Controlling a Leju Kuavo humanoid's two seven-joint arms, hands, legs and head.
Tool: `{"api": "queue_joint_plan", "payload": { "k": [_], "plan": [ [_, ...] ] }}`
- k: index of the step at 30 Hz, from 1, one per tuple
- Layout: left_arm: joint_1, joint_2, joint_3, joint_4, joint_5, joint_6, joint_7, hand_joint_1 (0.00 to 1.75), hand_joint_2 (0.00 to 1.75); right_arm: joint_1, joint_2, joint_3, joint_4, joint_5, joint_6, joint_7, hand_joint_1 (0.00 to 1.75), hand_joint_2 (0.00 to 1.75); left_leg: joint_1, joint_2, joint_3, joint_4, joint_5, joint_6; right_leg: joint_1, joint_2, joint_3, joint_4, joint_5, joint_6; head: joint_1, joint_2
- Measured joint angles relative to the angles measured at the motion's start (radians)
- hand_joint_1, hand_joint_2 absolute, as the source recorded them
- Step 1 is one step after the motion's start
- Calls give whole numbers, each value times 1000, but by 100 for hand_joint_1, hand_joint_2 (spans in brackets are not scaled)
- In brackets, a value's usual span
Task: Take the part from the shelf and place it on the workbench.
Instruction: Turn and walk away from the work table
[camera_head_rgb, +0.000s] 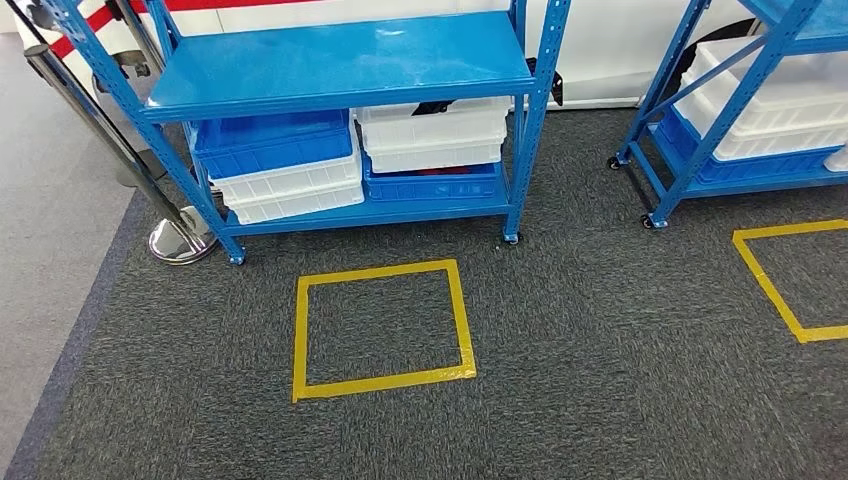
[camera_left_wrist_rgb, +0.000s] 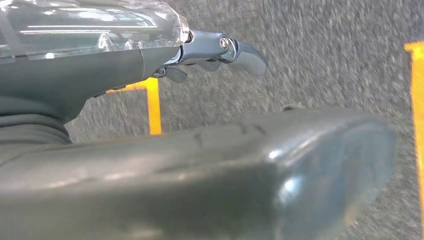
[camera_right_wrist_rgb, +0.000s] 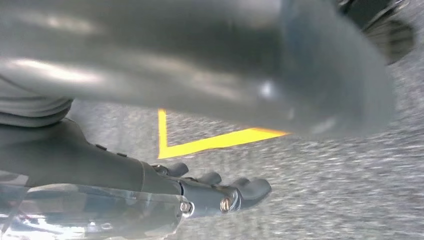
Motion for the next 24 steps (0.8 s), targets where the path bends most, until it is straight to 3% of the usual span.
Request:
{"api": "queue_joint_plan", "payload": {
  "k": [3, 5, 6, 7, 9, 10, 11, 13, 14, 15, 16, 17, 19, 20, 21, 22, 23, 24],
  "plan": [
    [-1, 0, 0, 0, 0, 0, 3, 0, 0, 0, -4, -3, 0, -2, 6, -3, 0, 0, 0, 2, -21, 35, -12, 0, 1, -2, 5, -1, -4, -1, 0, 0],
    [-1, 0, -1, 0, 0, 0, 5, 0, 0, 1, -7, -8, 0, -3, 10, -4, 0, 0, 0, 3, -60, 95, -29, -1, 4, -3, 12, -1, -11, -3, 0, 0],
    [0, 0, -4, 0, 0, 0, 7, 0, 0, 1, -15, -15, 0, -5, 14, -6, 0, 0, -3, 3, -97, 104, 9, 8, 11, -4, 38, -5, -29, -6, 0, 0],
    [2, 1, -7, 0, 0, 0, 10, 0, 0, 1, -22, -22, 0, -6, 18, -7, 0, 0, -9, 3, -126, 84, 67, 23, 19, -5, 70, -11, -52, -9, 0, 0],
    [9, 7, -14, 0, 0, 0, 14, 0, 0, 7, -32, -35, 4, -10, 23, -9, 0, 0, -28, 8, -146, -9, 191, 68, 29, -7, 135, -30, -98, -9, 4, 0],
    [11, 10, -15, -1, 0, 0, 14, 0, 0, 7, -33, -36, 5, -10, 23, -9, 0, 0, -39, 11, -132, -42, 203, 84, 25, -8, 148, -38, -107, -3, 6, 0],
    [12, 13, -15, -1, 0, 0, 14, 0, 0, 6, -33, -37, 7, -10, 24, -9, 0, 0, -48, 13, -119, -55, 190, 95, 19, -9, 161, -45, -112, 4, 8, 0],
    [9, 15, -16, -1, 0, 0, 15, 0, 0, -3, -36, -37, 6, -10, 23, -9, 0, 0, -54, 10, -75, -95, 160, 101, 12, -10, 163, -14, -81, 20, 7, 0],
    [7, 16, -16, -2, 0, 0, 15, 0, 0, -5, -36, -37, 6, -10, 24, -9, 0, 0, -51, 8, -42, -120, 148, 101, 12, -9, 144, 40, -47, 25, 6, 0],
    [5, 18, -17, -2, 0, -1, 15, 0, 0, -7, -36, -37, 5, -10, 27, -10, 0, 0, -45, 6, -5, -144, 137, 99, 11, -7, 101, 118, -14, 30, 5, 0],
    [3, 18, -17, -2, 0, -1, 15, 0, 0, -9, -37, -37, 5, -9, 31, -11, 0, 0, -39, 4, 32, -166, 126, 97, 9, -3, 48, 194, 0, 34, 3, 0],
    [2, 17, -18, -3, 0, -2, 16, 0, 0, -10, -40, -37, 5, -9, 38, -11, 0, 0, -36, 3, 64, -182, 112, 94, 7, 0, -7, 254, -11, 39, 3, 0],
    [2, 16, -19, -4, 1, -4, 17, 0, 0, -10, -51, -37, 5, -7, 54, -12, 0, 0, -27, -5, 118, -198, 79, 86, -1, 2, -101, 292, -102, 54, 3, 0],
    [4, 15, -20, -5, 0, -7, 17, 0, 0, -8, -58, -37, 5, -5, 61, -12, 0, 0, -20, -10, 144, -200, 59, 80, -4, 2, -136, 279, -149, 62, 3, 0],
    [6, 14, -21, -6, 0, -9, 17, 0, 0, -6, -65, -37, 5, -4, 66, -12, 0, 0, -13, -15, 170, -201, 38, 73, -8, 1, -164, 251, -173, 71, 3, 0],
    [8, 13, -22, -7, 0, -12, 16, 0, 0, -2, -70, -37, 5, 1, 70, -12, 0, 0, -5, -22, 197, -200, 15, 64, -13, 3, -184, 208, -156, 82, 3, 0],
    [10, 12, -22, -8, -1, -15, 15, 0, 0, 6, -74, -37, 6, 8, 72, -12, 0, 0, 0, -27, 220, -200, -9, 55, -22, 9, -199, 152, -85, 95, 3, 0],
    [11, 13, -22, -8, -1, -17, 15, 0, 0, 13, -77, -37, 7, 16, 72, -12, 0, 0, 4, -33, 242, -195, -34, 47, -30, 14, -208, 96, 14, 103, 3, 0]
  ]
}}
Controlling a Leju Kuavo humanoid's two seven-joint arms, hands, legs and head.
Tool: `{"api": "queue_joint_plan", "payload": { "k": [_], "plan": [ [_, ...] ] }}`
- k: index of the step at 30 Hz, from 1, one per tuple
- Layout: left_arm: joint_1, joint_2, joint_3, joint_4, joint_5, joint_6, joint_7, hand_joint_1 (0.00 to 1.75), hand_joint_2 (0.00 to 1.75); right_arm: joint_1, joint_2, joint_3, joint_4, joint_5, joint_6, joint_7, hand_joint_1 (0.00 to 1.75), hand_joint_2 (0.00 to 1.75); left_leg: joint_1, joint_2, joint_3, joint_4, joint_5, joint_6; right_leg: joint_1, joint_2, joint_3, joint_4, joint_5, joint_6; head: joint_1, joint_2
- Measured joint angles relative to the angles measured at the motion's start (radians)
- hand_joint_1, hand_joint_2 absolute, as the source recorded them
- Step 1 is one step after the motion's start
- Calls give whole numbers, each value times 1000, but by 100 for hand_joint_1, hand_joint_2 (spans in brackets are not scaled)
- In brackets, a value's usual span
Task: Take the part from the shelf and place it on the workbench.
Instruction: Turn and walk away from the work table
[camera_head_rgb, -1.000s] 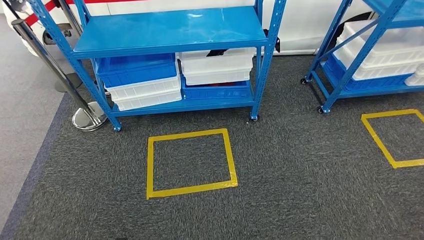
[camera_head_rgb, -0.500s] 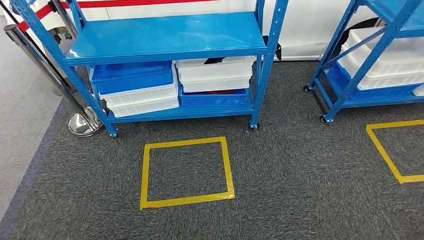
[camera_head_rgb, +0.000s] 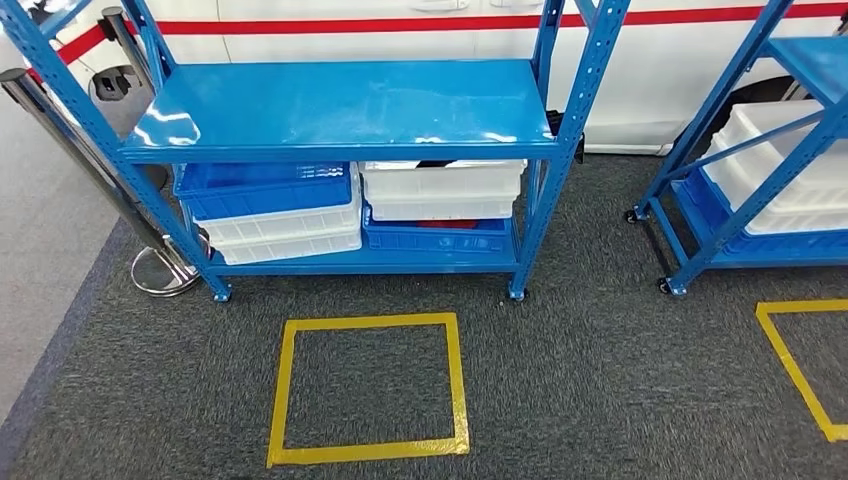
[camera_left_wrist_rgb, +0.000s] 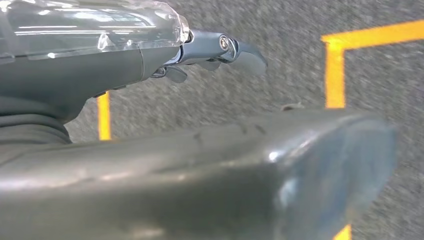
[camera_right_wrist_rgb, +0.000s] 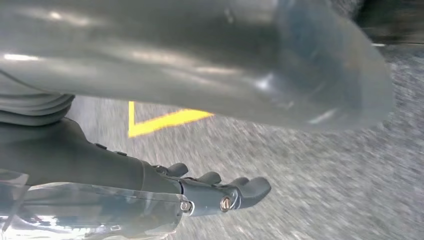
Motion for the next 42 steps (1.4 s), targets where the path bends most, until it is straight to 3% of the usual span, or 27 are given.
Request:
{"api": "queue_joint_plan", "payload": {
  "k": [1, 2, 3, 5, 7, 8, 9, 11, 12, 13, 14, 16, 17, 18, 20, 22, 25, 26, 27, 28, 29, 31, 32, 36, 38, 40, 42],
  "plan": [
    [-1, 1, 0, 0, 0, -2, -1, 0, 0, 6, -2, 0, 2, 8, -1, 1, 0, 0, 0, -5, 18, 2, -24, -10, -4, 4, -5, -35, 86, 0, 0, 0],
    [-2, 2, 0, -1, 0, -3, -2, 0, 0, 10, -3, 1, 3, 10, -2, 1, 0, 0, 0, -8, 36, 0, -41, -20, -6, 7, -6, -49, 145, -9, 0, 0],
    [-5, 3, 0, -2, 0, -2, -2, 0, 0, 7, -4, 1, 4, 8, -4, 0, 0, 0, 0, -12, 48, 4, -47, -28, -3, 3, -4, -46, 158, -26, -1, 0],
    [-12, 3, 0, -3, 1, 1, 3, 0, 0, -3, -6, 0, 4, 6, -5, 0, 0, 0, 4, -8, 21, 72, -10, -43, 0, -2, 13, -38, 134, -55, -1, 0],
    [-18, 2, 0, -4, 0, 4, 11, 0, 0, -11, -6, 1, 3, 18, -4, 1, 0, 0, 6, 11, -74, 223, 34, -50, 1, -8, 48, -59, 113, -72, -2, 0],
    [-18, 2, -1, -5, 0, 5, 15, 0, 0, -13, -6, 1, 3, 25, -2, 1, 0, 0, 6, 21, -126, 288, 23, -51, 4, -10, 72, -71, 101, -77, -2, 0],
    [-18, 2, -1, -5, 1, 6, 17, 0, 0, -13, -6, 1, 3, 29, -1, 1, 0, 0, 5, 26, -171, 329, -14, -52, 7, -12, 97, -81, 88, -80, -2, 0],
    [-16, 2, -1, -6, 2, 7, 21, 0, 0, -13, -6, 1, 3, 25, 1, -1, 0, 0, 4, 29, -236, 340, -116, -50, 13, -13, 145, -93, 58, -83, -2, 0],
    [-13, 2, -1, -6, 2, 7, 22, 0, 0, -14, -6, 1, 3, 21, 2, -2, 0, 0, 4, 30, -255, 316, -139, -47, 16, -13, 167, -95, 44, -83, -2, 0],
    [-12, 2, -1, -6, 2, 7, 22, 0, 0, -15, -7, 1, 3, 18, 2, -3, 0, 0, 3, 32, -266, 277, -125, -42, 19, -14, 187, -96, 29, -84, -2, 0],
    [-10, 2, -1, -6, 2, 8, 23, 0, 0, -15, -7, 0, 3, 16, 3, -3, 0, 0, 1, 34, -272, 226, -67, -34, 21, -14, 204, -96, 16, -84, -2, 0],
    [-7, 3, -1, -6, 1, 10, 26, 0, 0, -17, -6, 0, 4, 15, 6, -3, 0, 0, -8, 39, -282, 136, 82, -17, 26, -13, 230, -93, -8, -79, -2, 0],
    [-6, 3, -1, -6, 1, 12, 28, 0, 0, -19, -6, 0, 5, 16, 7, -3, 0, 0, -13, 40, -284, 114, 135, -11, 27, -11, 236, -92, -18, -74, -2, 0],
    [-7, 3, -1, -7, 1, 15, 30, 0, 0, -21, -6, 0, 5, 16, 8, -3, 0, 0, -17, 39, -285, 108, 157, -7, 28, -9, 242, -93, -26, -67, -2, 0],
    [-11, 2, -1, -7, 1, 19, 33, 0, 0, -24, -8, 0, 5, 18, 10, -3, 0, 0, -18, 36, -275, 100, 166, 2, 28, -9, 251, -97, -40, -54, -2, 0],
    [-15, 1, -1, -8, 0, 19, 33, 0, 0, -27, -9, 0, 5, 20, 12, -5, 0, 0, -15, 35, -265, 84, 170, 11, 29, -12, 236, -56, -74, -49, -2, 0],
    [-17, 0, -1, -9, 0, 11, 30, 0, 0, -27, -12, 0, 5, 23, 15, -12, 0, 0, -18, 35, -260, 78, 166, 23, 29, -12, 135, 126, -159, -48, -2, 0],
    [-16, 0, -1, -9, 1, 7, 29, 0, 0, -27, -13, 0, 5, 23, 15, -13, 0, 0, -20, 33, -259, 80, 163, 26, 29, -12, 105, 168, -163, -48, -2, 0],
    [-16, -1, -1, -9, 1, 5, 29, 0, 0, -26, -15, 0, 5, 24, 16, -13, 0, 0, -22, 31, -258, 81, 160, 27, 29, -12, 91, 176, -146, -48, -2, 0],
    [-15, -1, -1, -10, 1, 4, 28, 0, 0, -26, -16, 0, 5, 24, 16, -14, 0, 0, -23, 28, -256, 84, 157, 26, 29, -12, 97, 142, -109, -49, -2, 0],
    [-15, -2, -1, -11, 1, 3, 27, 0, 0, -26, -17, 0, 5, 25, 16, -14, 0, 0, -23, 26, -254, 88, 153, 24, 29, -11, 116, 80, -62, -51, -2, 0],
    [-15, -2, -1, -13, 2, 3, 25, 0, 0, -27, -19, 0, 5, 28, 17, -15, 0, 0, -26, 21, -255, 98, 145, 17, 31, -8, 155, -32, 0, -59, -2, 0],
    [-15, -2, -1, -14, 2, 3, 24, 0, 0, -27, -19, 0, 5, 29, 18, -15, 0, 0, -28, 20, -257, 101, 144, 13, 33, -6, 163, -60, 11, -63, -2, 0],
    [-12, 0, -1, -14, 2, 7, 22, 0, 0, -28, -19, 0, 5, 31, 19, -14, 0, 0, -28, 21, -266, 113, 135, -9, 33, -10, 156, -75, 28, -87, -2, 0],
    [-11, 2, -1, -14, 2, 9, 21, 0, 0, -28, -19, 0, 5, 31, 19, -13, 0, 0, -23, 27, -291, 184, 73, -20, 29, -16, 146, -81, 41, -100, -2, 0],
    [-11, 1, -1, -15, 2, 9, 21, 0, 0, -28, -19, 0, 5, 31, 19, -13, 0, 0, -17, 30, -333, 312, -9, -30, 30, -21, 128, -80, 52, -103, -2, 0],
    [-11, 1, -1, -15, 2, 10, 21, 0, 0, -28, -19, 0, 5, 31, 19, -13, 0, 0, -14, 32, -336, 373, -37, -35, 29, -23, 111, -79, 63, -99, -2, 0]
  ]
}}
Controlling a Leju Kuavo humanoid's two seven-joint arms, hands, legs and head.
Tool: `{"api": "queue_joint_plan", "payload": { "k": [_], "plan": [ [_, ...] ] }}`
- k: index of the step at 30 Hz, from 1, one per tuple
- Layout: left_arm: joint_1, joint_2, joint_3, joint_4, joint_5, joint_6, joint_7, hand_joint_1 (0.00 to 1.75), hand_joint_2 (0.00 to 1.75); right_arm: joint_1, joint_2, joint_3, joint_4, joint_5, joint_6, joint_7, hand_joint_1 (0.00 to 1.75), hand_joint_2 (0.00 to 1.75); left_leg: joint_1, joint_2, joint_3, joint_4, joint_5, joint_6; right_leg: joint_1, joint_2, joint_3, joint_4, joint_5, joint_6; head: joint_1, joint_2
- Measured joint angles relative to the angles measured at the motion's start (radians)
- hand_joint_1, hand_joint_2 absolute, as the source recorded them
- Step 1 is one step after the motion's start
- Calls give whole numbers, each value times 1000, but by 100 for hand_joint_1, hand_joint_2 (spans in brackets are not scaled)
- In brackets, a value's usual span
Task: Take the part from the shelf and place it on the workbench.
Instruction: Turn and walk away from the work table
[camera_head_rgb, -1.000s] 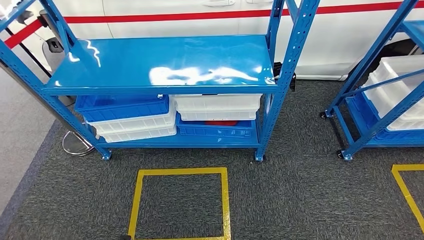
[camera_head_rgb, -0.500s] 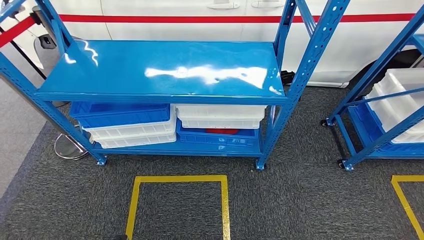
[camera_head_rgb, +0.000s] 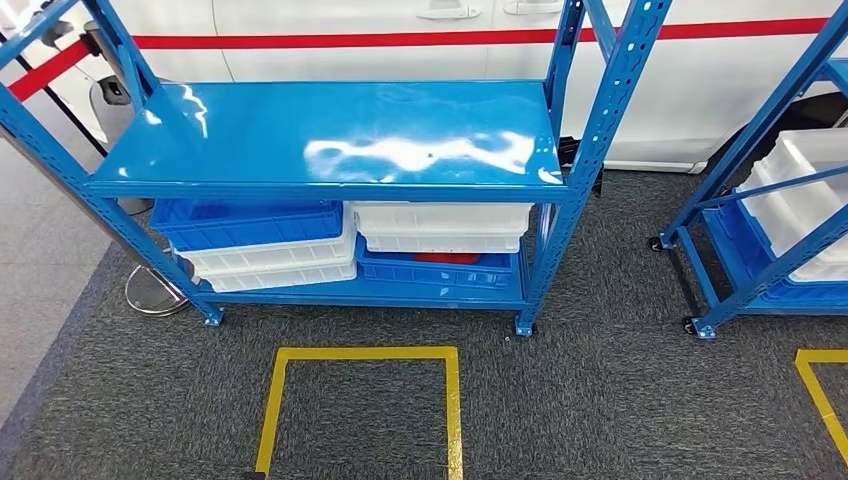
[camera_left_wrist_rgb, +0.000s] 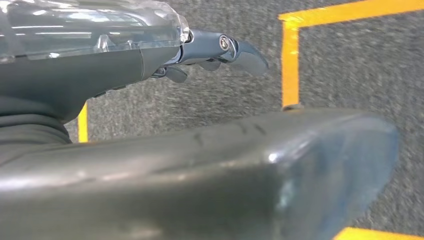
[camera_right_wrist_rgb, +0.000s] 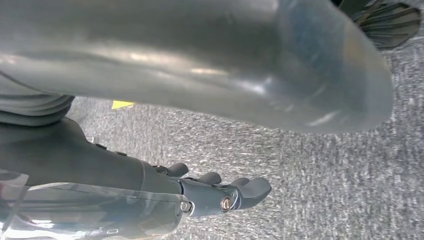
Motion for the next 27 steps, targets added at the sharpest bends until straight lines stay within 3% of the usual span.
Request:
{"api": "queue_joint_plan", "payload": {
  "k": [1, 4, 6, 8, 10, 13, 14, 15, 16, 17, 19, 21, 24, 25, 27],
  "plan": [
    [0, 0, 0, 0, 0, 1, 0, 0, 0, 0, 0, 0, 0, 0, 0, 0, 0, 0, 1, 1, 28, -30, 15, -1, -1, -1, -7, 0, 5, 3, 0, 0],
    [-3, 1, 0, 0, -2, 2, 1, 0, 0, -1, 1, 0, 0, 0, -2, 1, 0, 0, -1, 6, 167, -245, 77, 9, -1, -3, -17, 2, 19, 17, 0, 0],
    [-7, 2, 0, 0, -3, 0, 0, 0, 0, -1, 1, 0, 0, -1, -4, 1, 0, 0, -8, 7, 199, -308, 84, 23, -2, -6, -17, 1, 29, 31, 0, 0],
    [-6, 2, 0, 0, -3, -2, 0, 0, 0, -2, 2, 0, 0, -1, -5, 1, 0, 0, -11, 6, 196, -310, 96, 38, -4, -6, -16, -2, 38, 45, 0, 0],
    [-5, 1, -2, -1, -3, -3, 0, 0, 0, -2, 3, 0, 0, 0, -6, 2, 0, 0, -10, 7, 193, -317, 112, 53, -6, -3, -26, 21, 19, 55, 0, 0],
    [-5, 1, -6, -2, -3, -4, 1, 0, 0, -1, 4, 0, 0, 18, -1, 7, 0, 0, -13, 5, 178, -319, 127, 68, -7, 3, -87, 179, -89, 58, 0, 0],
    [-4, 1, -8, -2, -3, -4, 2, 0, 0, -1, 4, 2, 0, 30, 2, 12, 0, 0, -15, 3, 172, -317, 130, 69, -7, 4, -104, 231, -115, 59, 0, 0],
    [-4, 2, -10, -2, -3, -4, 2, 0, 0, -1, 4, 6, 0, 42, 6, 16, 0, 0, -17, -2, 168, -315, 132, 69, -6, 5, -107, 254, -121, 59, 0, 0],
    [-4, 2, -12, -2, -3, -4, 3, 0, 0, -1, 4, 10, 0, 51, 10, 21, 0, 0, -17, -8, 164, -312, 133, 68, -6, 7, -92, 243, -110, 58, 0, 0],
    [-4, 1, -13, -2, -3, -4, 3, 0, 0, -1, 4, 14, 0, 58, 12, 25, 0, 0, -18, -16, 162, -308, 134, 67, -6, 12, -59, 196, -84, 55, 0, 0],
    [-7, 0, -16, -3, -3, -4, 3, 0, 0, -1, 4, 20, 0, 65, 16, 31, 0, 0, -19, -32, 157, -299, 133, 63, -5, 48, 17, 68, -40, 45, 0, 0],
    [-11, -2, -17, -4, -3, -4, 3, 0, 0, 0, 3, 25, 0, 68, 18, 35, 0, 0, -17, -49, 147, -293, 132, 52, -1, 72, 52, 3, -32, 37, 0, 0],
    [-11, -1, -17, -4, -3, -4, 2, 0, 0, -3, 2, 29, 0, 69, 19, 42, 0, 0, -13, -67, 140, -292, 133, 33, -1, 47, 58, -12, -30, 24, 0, 0],
    [-11, 0, -17, -4, -3, -6, 2, 0, 0, -3, 2, 29, 0, 69, 19, 44, 0, 0, -13, -59, 132, -277, 122, 28, -3, 35, 61, -19, -27, 18, 0, 0],
    [-12, 1, -18, -4, -4, -10, 1, 0, 0, -2, 3, 30, 0, 69, 19, 48, 0, 0, -10, -27, 86, -185, 70, 18, -6, 10, 65, -29, -25, 9, 0, 0]
  ]
}}
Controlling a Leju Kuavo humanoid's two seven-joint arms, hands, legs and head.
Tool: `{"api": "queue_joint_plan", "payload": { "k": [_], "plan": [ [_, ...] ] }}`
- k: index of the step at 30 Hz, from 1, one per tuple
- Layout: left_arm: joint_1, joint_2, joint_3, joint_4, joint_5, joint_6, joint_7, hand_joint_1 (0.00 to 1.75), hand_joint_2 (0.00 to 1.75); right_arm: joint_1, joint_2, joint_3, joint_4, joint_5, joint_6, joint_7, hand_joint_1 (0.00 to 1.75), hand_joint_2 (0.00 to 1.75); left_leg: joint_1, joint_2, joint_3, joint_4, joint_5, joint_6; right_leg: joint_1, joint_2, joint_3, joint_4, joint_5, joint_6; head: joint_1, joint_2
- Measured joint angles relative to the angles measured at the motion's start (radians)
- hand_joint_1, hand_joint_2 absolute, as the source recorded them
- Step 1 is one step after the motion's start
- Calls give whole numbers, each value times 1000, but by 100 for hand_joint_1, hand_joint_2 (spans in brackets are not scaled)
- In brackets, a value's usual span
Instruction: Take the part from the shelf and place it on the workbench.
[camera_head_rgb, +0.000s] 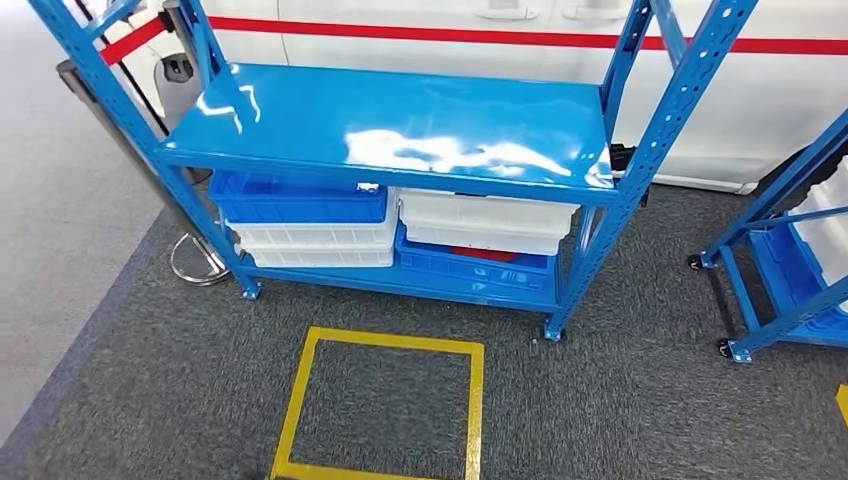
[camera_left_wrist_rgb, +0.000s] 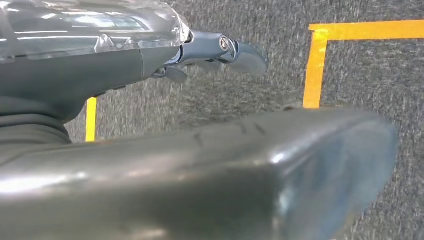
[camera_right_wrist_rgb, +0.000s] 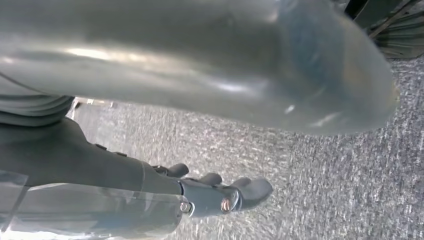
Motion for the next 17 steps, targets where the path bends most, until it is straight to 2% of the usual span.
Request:
{"api": "queue_joint_plan", "payload": {
  "k": [2, 3, 4, 5, 7, 8, 9, 10, 12, 13, 14, 16, 17],
  "plan": [
    [-1, 0, 0, 0, -1, -4, 0, 0, 0, 2, 0, 0, 0, 0, -1, 3, 0, 0, 7, 19, -69, 132, -54, -10, 1, -24, 0, 0, -2, -3, 0, 0],
    [-1, 0, 0, 0, -1, -4, 0, 0, 0, 1, 0, 0, 0, 0, -1, 4, 0, 0, 10, 23, -90, 169, -58, -14, 1, -35, 1, 0, -3, -2, 0, 0],
    [1, 1, 0, 0, -1, -4, 0, 0, 0, 1, 0, 0, 0, 0, -1, 4, 0, 0, 13, 26, -92, 168, -42, -18, 0, -46, 3, 0, -5, 0, 0, 0],
    [2, 1, 0, 0, -1, -5, 1, 0, 0, 0, 1, 0, 0, 0, -1, 5, 0, 0, 15, 34, -73, 124, -8, -20, -1, -57, 6, 0, -7, 2, 0, 0],
    [0, 3, -1, 0, -1, -6, 2, 0, 0, 0, 1, 1, 0, 3, 0, 6, 0, 0, 14, 77, -5, -19, 63, -18, 0, -77, 15, 2, -14, 11, 0, 0],
    [-1, 3, -1, 0, -1, -6, 2, 0, 0, 0, 2, 2, 0, 5, 0, 8, 0, 0, 11, 95, 20, -73, 83, -11, 3, -86, 19, 3, -16, 16, 0, 0],
    [-3, 3, -1, 0, -1, -7, 2, 0, 0, -1, 2, 3, 0, 7, 0, 9, 0, 0, 7, 107, 30, -101, 90, -4, 5, -94, 21, 4, -18, 22, 0, 0],
    [-3, 4, -1, 0, -1, -7, 2, 0, 0, -2, 2, 4, 0, 9, 0, 11, 0, 0, 3, 104, 28, -106, 88, 5, 7, -104, 22, 4, -19, 28, 0, 0],
    [1, 4, -1, 0, 0, -7, 2, 0, 0, -9, 2, 5, 0, 14, 0, 15, 0, 0, 3, 82, 24, -110, 94, 22, 4, -114, 26, 4, -22, 41, 0, 0],
    [3, 3, -1, 0, 1, -7, 2, 0, 0, -11, 2, 6, 0, 16, 1, 16, 0, 0, 4, 72, 25, -114, 98, 30, 3, -101, 24, 14, -33, 45, 0, 0],
    [3, 3, -1, 0, 1, -7, 2, 0, 0, -12, 2, 6, 0, 18, 1, 18, 0, 0, 6, 62, 26, -119, 103, 37, 1, -77, 12, 44, -55, 48, 0, 0],
    [1, 3, -1, 0, 1, -6, 3, 0, 0, -10, 3, 7, 0, 20, 2, 22, 0, 0, 6, 41, 24, -121, 109, 47, 0, -23, -46, 167, -125, 48, 0, 0],
    [0, 3, -1, 0, 1, -6, 3, 0, 0, -10, 3, 7, 0, 21, 1, 24, 0, 0, 5, 35, 22, -121, 110, 48, 1, -12, -66, 207, -145, 47, 0, 0]
  ]
}}
